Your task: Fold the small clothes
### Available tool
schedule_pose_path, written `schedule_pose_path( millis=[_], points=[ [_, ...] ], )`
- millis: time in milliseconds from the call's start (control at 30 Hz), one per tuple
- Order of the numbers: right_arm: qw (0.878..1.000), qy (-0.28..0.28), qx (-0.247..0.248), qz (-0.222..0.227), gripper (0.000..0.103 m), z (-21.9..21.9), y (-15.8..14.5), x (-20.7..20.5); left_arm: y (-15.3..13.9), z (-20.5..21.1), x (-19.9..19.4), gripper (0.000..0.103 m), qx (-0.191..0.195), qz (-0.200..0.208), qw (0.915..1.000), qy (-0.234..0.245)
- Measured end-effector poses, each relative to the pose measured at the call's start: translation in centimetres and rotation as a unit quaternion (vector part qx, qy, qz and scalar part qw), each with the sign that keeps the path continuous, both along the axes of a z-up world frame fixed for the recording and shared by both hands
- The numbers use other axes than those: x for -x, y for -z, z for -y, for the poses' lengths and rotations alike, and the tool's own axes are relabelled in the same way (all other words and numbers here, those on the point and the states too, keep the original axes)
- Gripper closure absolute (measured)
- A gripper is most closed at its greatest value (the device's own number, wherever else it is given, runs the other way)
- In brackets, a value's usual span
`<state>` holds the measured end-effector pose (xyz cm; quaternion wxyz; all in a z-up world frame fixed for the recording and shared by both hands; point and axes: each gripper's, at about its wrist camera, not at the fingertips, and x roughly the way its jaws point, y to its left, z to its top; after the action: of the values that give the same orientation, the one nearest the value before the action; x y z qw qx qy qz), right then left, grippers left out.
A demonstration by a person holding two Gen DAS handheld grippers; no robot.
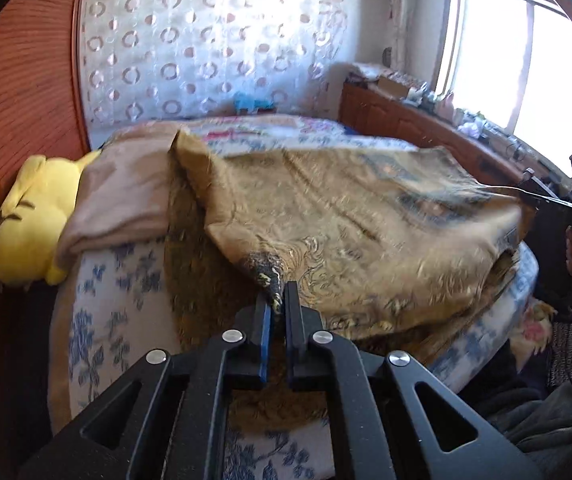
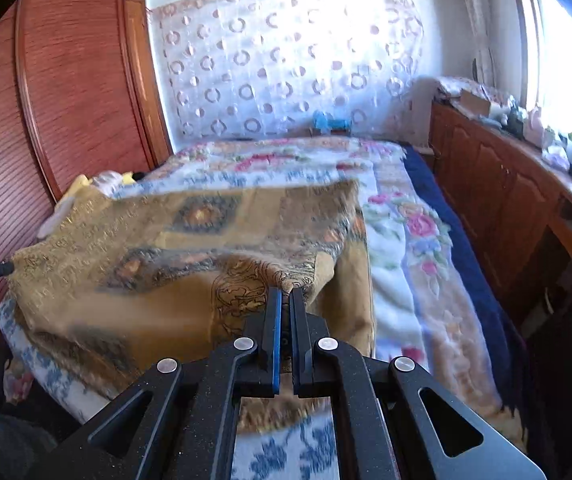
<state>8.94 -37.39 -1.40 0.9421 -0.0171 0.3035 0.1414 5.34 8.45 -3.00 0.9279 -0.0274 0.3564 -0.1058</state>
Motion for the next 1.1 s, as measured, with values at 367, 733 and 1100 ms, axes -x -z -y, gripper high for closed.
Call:
schedule_pose_path(
  millis=[367,733,1100],
  points=[
    [0.999,0.025,0.022,-0.022,0.091,-0.7,1.3,-0.6,2.7,0.6,-0.2,0.080,-0.006,-0.038,0.9993,-0.001],
    [0.999,0.029,0.037,-0.003,0.081,-2.7,0.6,1.9,4.2,1.1,0.6,0.040,-0.004,-0.053,0.9986,-0.002],
    [0.997,-0.061,0.050,0.024,0.062,-11.0,0.9,2.7,4.5,1.6,1.1,0.037,-0.019,-0.037,0.9990,-0.015]
  ],
)
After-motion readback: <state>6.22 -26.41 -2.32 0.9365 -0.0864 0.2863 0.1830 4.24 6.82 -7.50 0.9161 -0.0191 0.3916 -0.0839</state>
